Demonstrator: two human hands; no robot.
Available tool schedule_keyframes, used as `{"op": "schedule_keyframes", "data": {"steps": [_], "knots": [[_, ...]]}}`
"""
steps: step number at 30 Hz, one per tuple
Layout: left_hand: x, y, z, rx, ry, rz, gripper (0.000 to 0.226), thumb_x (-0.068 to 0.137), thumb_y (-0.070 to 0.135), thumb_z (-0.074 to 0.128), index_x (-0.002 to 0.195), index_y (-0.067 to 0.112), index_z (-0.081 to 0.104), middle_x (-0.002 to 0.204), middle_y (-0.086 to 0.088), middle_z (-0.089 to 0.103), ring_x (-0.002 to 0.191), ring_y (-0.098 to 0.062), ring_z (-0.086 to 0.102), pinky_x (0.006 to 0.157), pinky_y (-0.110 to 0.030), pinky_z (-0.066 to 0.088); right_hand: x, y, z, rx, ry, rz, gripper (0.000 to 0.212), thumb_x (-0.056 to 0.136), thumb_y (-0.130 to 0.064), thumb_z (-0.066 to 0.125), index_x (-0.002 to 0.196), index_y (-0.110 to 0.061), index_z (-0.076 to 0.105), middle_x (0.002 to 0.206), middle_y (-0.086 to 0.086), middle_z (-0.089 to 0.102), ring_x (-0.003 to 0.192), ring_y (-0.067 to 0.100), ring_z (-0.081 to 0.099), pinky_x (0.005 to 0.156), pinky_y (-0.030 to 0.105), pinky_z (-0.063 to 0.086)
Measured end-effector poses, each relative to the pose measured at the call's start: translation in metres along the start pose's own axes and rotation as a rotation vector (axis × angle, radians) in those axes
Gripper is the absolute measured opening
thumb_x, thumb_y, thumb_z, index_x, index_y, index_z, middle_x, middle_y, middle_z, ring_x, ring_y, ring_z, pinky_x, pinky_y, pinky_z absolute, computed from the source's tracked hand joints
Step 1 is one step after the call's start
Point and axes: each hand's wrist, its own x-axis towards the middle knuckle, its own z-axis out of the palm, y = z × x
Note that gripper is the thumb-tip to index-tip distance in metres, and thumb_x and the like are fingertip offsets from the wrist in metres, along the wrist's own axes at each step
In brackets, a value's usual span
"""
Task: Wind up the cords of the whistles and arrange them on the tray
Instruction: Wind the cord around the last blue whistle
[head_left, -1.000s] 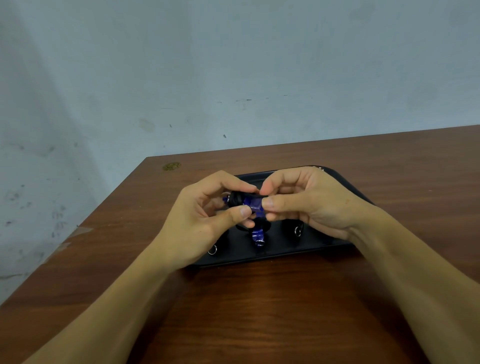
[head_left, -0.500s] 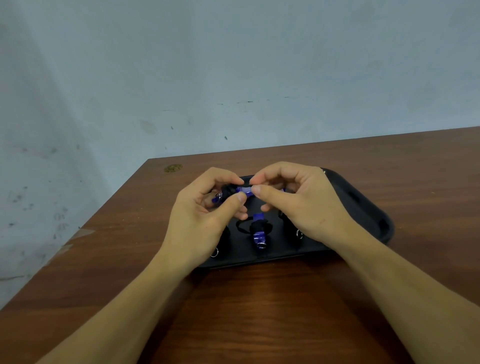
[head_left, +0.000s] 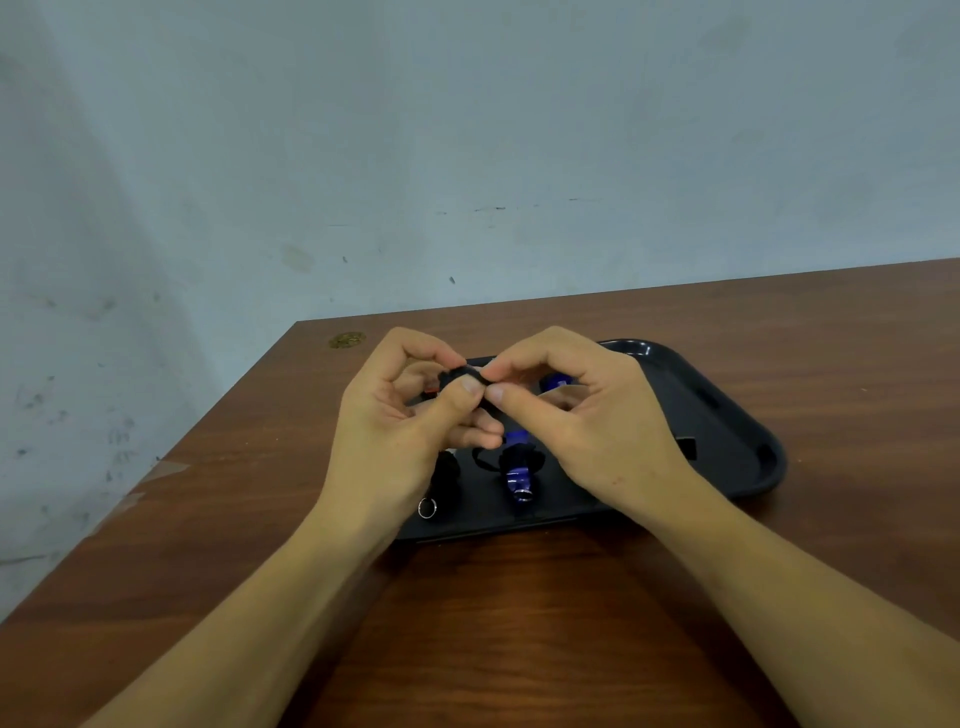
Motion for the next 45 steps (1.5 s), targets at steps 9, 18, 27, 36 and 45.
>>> {"op": "schedule_keyframes", "data": {"steps": [9, 18, 27, 36, 45], "knots": [[-0.002, 0.008, 0.007, -0.382, -0.027, -0.292, 0.024, 0.080, 0.004, 0.063, 0.103, 0.003, 0.056, 0.098, -0.020, 0.072, 0.096, -0.032, 0.073, 0.080, -0.031, 0.060, 0.003, 0.008, -0.005, -0.018, 0.026, -0.079, 0.015, 0.089, -0.009, 0.072, 0.101, -0.017, 0.078, 0.094, -0.004, 0.071, 0.091, 0.018, 0.069, 0.073, 0.036, 0.058], [0.001, 0.008, 0.010, -0.534, 0.102, -0.430, 0.025, 0.093, 0.004, 0.057, 0.118, 0.004, 0.056, 0.129, -0.033, 0.058, 0.115, -0.037, 0.065, 0.087, -0.034, 0.059, 0.004, 0.012, -0.002, -0.110, -0.012, -0.184, 0.014, 0.089, -0.009, 0.074, 0.101, -0.012, 0.078, 0.096, -0.003, 0.069, 0.094, 0.015, 0.068, 0.077, 0.023, 0.054], [0.001, 0.006, 0.011, -0.719, 0.120, -0.450, 0.042, 0.096, 0.000, 0.049, 0.134, -0.016, 0.043, 0.136, -0.028, 0.056, 0.114, -0.032, 0.067, 0.085, -0.033, 0.059, 0.002, 0.017, 0.015, -0.239, 0.145, -0.252, 0.005, 0.087, -0.013, 0.074, 0.092, -0.014, 0.076, 0.102, -0.007, 0.073, 0.100, 0.011, 0.066, 0.083, 0.037, 0.056], [0.000, 0.009, 0.008, -0.412, 0.101, -0.285, 0.023, 0.100, -0.001, 0.047, 0.120, 0.008, 0.051, 0.114, -0.022, 0.071, 0.108, -0.035, 0.069, 0.089, -0.042, 0.058, 0.001, 0.012, 0.011, 0.107, 0.122, 0.114, 0.023, 0.093, -0.012, 0.067, 0.114, -0.020, 0.067, 0.109, -0.014, 0.069, 0.106, 0.008, 0.065, 0.083, 0.025, 0.056], [-0.004, 0.003, 0.017, -0.116, -0.065, -0.110, 0.044, 0.102, 0.001, 0.045, 0.141, 0.020, 0.042, 0.125, -0.001, 0.068, 0.118, -0.021, 0.065, 0.097, -0.036, 0.054, 0.005, 0.018, 0.001, -0.009, 0.022, 0.098, 0.024, 0.094, -0.030, 0.064, 0.117, -0.026, 0.070, 0.118, -0.014, 0.066, 0.118, 0.013, 0.060, 0.095, 0.037, 0.055]]}}
